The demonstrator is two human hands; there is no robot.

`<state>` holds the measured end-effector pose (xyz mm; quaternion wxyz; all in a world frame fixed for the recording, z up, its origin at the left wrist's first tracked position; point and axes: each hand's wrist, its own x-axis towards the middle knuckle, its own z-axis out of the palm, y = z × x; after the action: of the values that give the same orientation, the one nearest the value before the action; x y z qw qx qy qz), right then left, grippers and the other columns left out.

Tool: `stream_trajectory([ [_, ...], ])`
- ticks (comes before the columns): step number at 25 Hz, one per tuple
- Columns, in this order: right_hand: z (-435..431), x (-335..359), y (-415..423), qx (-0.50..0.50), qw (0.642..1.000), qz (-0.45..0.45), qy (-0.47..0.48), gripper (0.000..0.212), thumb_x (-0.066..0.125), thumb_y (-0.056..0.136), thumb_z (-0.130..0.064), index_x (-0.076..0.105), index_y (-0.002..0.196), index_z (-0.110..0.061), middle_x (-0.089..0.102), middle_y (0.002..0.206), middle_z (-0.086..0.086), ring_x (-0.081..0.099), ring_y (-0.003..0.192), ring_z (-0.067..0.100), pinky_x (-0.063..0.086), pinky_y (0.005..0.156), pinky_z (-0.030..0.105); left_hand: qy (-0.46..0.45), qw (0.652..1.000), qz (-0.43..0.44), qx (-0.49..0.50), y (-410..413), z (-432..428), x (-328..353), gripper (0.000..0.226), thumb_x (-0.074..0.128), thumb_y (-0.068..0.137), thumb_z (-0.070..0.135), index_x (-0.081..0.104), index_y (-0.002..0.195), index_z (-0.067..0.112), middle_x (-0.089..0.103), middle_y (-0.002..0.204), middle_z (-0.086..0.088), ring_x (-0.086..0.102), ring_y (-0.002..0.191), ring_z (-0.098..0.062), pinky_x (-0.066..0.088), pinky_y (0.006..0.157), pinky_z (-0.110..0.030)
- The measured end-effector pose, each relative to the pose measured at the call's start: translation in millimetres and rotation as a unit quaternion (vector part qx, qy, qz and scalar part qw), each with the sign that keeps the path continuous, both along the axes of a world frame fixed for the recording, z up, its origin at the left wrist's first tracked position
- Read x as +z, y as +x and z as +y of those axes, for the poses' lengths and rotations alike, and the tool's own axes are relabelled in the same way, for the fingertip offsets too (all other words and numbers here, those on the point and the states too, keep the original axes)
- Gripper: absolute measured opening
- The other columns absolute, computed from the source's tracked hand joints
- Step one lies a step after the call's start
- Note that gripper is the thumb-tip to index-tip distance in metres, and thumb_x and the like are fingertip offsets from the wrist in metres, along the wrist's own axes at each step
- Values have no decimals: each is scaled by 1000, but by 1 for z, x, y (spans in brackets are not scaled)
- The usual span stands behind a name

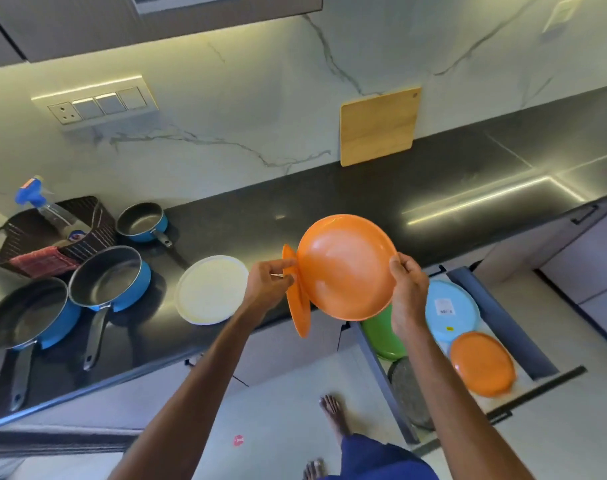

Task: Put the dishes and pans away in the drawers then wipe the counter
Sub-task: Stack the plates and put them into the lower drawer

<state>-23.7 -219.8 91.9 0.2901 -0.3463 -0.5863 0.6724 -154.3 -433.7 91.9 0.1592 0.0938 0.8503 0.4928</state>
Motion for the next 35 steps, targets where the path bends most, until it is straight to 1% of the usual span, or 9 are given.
stream_trajectory([
  [5,5,-20,74,-97,979,17,-179,25,53,103,-14,56,78,-19,58,82,0,53,77,16,43,70,35,62,987,-107,-98,37,-5,-10,34,67,94,4,74,124,19,78,103,-9,75,96,-28,60,89,-51],
  [11,44,-41,137,-143,958,-11,-249,19,55,103,-18,65,116,-8,69,104,4,63,94,22,52,75,38,55,961,-126,-239,80,55,2,29,60,99,3,75,120,16,78,97,-3,74,85,-17,60,72,-30],
  [13,61,-51,155,-117,960,-4,-254,22,60,102,-24,65,119,-11,72,112,5,67,102,24,56,75,39,67,956,-144,-248,91,73,-1,27,60,100,5,75,120,16,77,105,-5,75,96,-24,62,75,-31],
  [18,120,-85,206,-14,970,-34,-240,66,83,81,-38,60,138,-16,72,128,9,66,121,35,58,93,56,77,946,-184,-256,127,126,-13,27,60,99,5,77,115,19,72,111,-17,69,98,-26,60,77,-32],
  [21,167,-95,232,-3,966,-30,-258,55,78,90,-28,58,140,-15,71,130,10,67,119,33,60,89,54,95,940,-197,-261,156,167,-22,27,59,100,7,76,119,17,68,113,-25,67,97,-30,59,81,-36],
  [24,225,-101,256,21,961,-34,-272,40,70,97,-19,59,135,-14,71,126,7,68,113,25,62,74,36,125,940,-214,-236,193,214,-28,25,59,102,16,72,122,8,74,102,-17,72,95,-26,59,83,-35],
  [27,278,-111,281,75,959,-80,-261,47,75,93,-22,60,137,-13,70,130,7,65,120,27,58,83,39,127,951,-188,-208,228,265,-31,26,73,93,21,75,108,1,76,93,-10,74,86,-24,60,80,-36],
  [31,346,-112,307,169,953,-160,-194,58,83,83,-31,63,136,-16,73,126,1,65,122,23,52,92,38,90,959,-167,-208,251,312,-38,31,81,85,29,77,106,6,77,105,-11,74,99,-31,60,90,-49],
  [35,402,-87,289,271,943,-157,-110,49,79,88,-39,64,132,-24,75,121,0,71,112,21,57,92,36,11,959,-140,-246,246,345,-34,32,82,83,33,78,106,11,78,102,-3,75,94,-24,62,85,-41],
])
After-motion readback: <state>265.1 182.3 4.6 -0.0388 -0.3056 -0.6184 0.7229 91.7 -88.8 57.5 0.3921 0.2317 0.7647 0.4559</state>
